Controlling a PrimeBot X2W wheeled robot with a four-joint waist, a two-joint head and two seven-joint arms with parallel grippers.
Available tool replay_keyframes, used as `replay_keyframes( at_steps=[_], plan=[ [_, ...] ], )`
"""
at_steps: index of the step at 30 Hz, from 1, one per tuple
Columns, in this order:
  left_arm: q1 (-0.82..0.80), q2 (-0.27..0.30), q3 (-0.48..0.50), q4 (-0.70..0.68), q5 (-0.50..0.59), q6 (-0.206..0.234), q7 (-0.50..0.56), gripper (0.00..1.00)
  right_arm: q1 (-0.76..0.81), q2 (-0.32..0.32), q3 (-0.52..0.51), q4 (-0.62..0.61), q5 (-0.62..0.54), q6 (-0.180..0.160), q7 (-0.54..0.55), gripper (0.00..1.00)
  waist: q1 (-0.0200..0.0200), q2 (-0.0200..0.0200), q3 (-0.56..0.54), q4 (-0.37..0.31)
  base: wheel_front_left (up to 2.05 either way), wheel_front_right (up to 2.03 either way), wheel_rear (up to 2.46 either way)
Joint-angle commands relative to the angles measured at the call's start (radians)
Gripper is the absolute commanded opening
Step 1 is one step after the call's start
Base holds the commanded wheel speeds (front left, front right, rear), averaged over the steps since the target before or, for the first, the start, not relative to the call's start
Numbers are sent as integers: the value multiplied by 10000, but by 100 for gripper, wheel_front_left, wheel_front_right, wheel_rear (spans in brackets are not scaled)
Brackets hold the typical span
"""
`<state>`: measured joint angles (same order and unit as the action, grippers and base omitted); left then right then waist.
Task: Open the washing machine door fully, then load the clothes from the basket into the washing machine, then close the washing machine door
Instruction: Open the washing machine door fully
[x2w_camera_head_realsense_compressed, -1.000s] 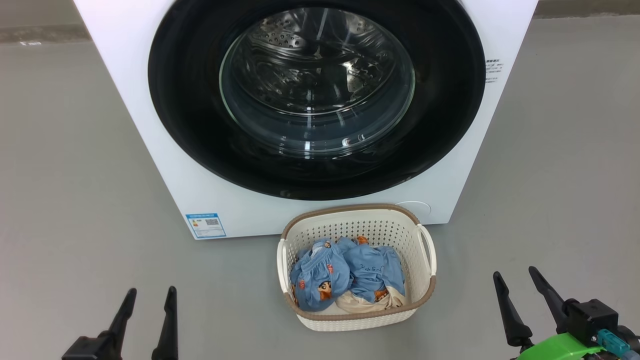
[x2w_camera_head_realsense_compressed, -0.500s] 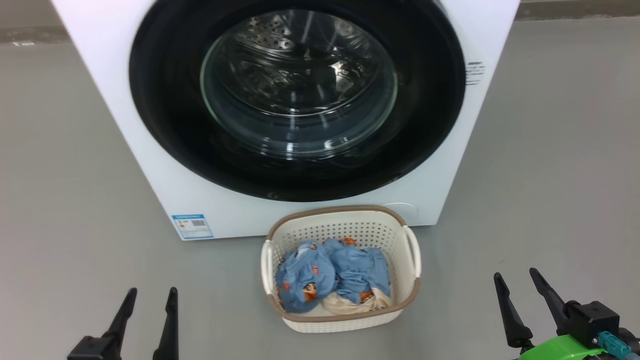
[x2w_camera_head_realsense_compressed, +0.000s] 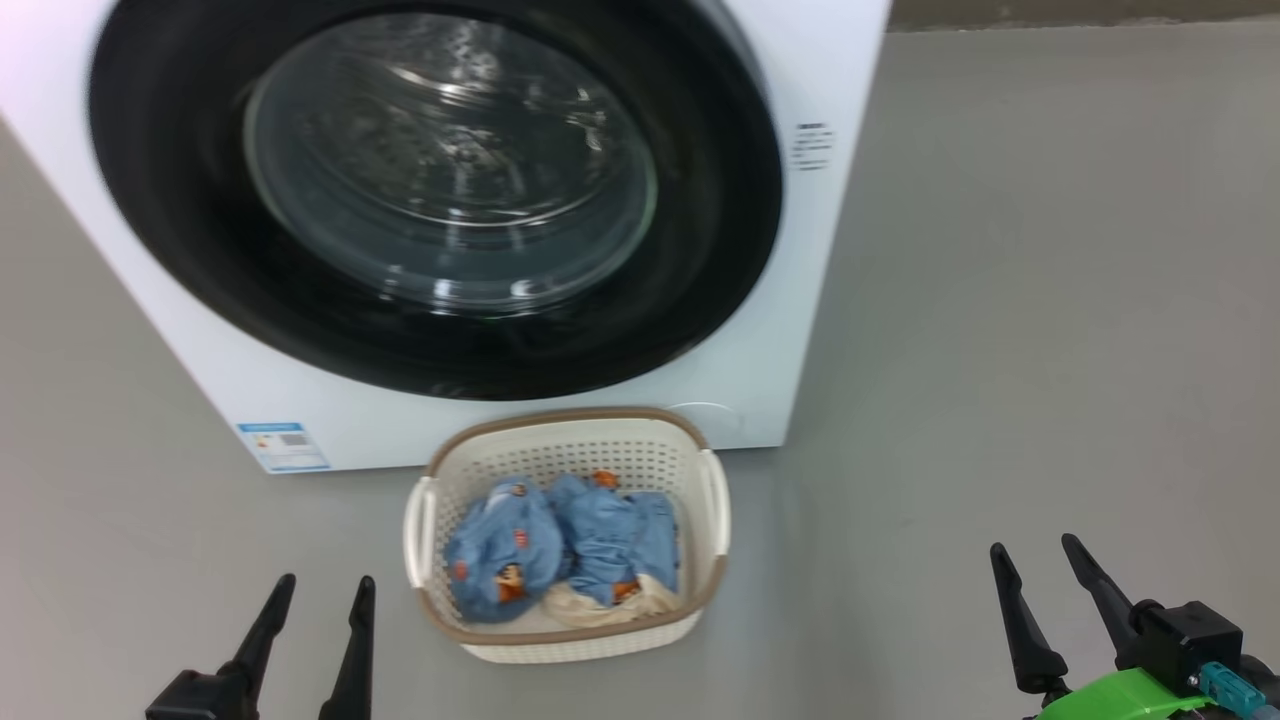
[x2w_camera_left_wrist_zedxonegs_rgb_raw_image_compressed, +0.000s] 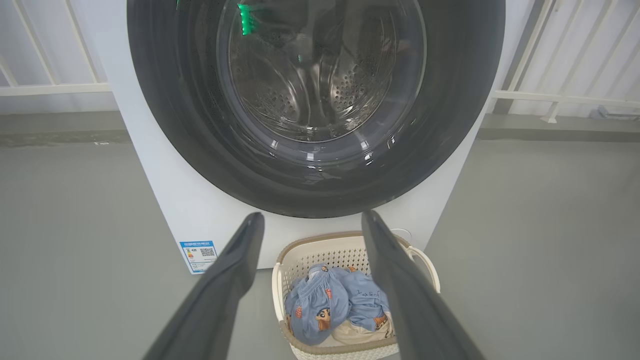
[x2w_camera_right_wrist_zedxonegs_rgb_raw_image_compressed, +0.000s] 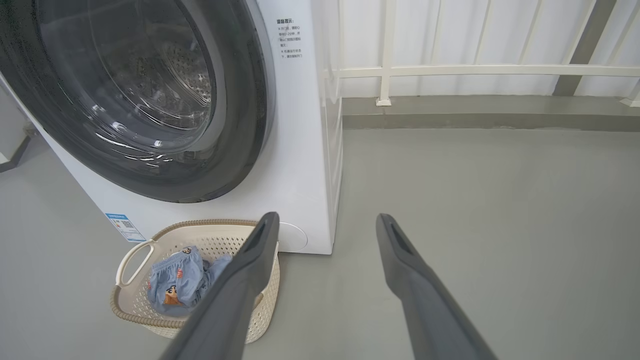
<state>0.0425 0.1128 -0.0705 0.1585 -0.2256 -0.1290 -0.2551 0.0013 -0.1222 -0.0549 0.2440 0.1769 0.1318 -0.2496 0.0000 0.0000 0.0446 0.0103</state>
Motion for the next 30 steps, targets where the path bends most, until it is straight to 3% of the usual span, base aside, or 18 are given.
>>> replay_keyframes(
  at_steps=[1,11,23,24,25,26,30],
  plan=[
    [-332,215,318,-235,-93,-17,-67,100,-162,-75,166,-249,-151,-11,-122,100,0,0,20,-1,123,123,-246],
    [-357,152,410,-417,-542,-17,-67,100,-193,-50,122,-252,-153,-11,-122,100,0,0,49,-25,85,85,-170],
    [-404,124,339,-413,-564,-17,-67,100,-434,40,218,-215,-108,-11,-122,100,0,0,58,34,11,11,-22],
    [-412,119,333,-414,-571,-17,-67,100,-505,61,222,-185,-62,-11,-122,74,0,0,62,43,0,0,0],
    [-419,116,330,-412,-575,-17,-67,100,-587,99,249,-138,62,-11,-122,34,0,0,64,50,0,0,0],
    [-425,114,328,-408,-578,-17,-67,100,-689,123,275,-101,169,-11,-122,3,0,0,66,57,0,0,0],
    [-454,103,313,-399,-586,-17,-67,100,-1062,187,392,-100,501,-11,-122,0,0,0,91,83,0,0,0]
  ],
)
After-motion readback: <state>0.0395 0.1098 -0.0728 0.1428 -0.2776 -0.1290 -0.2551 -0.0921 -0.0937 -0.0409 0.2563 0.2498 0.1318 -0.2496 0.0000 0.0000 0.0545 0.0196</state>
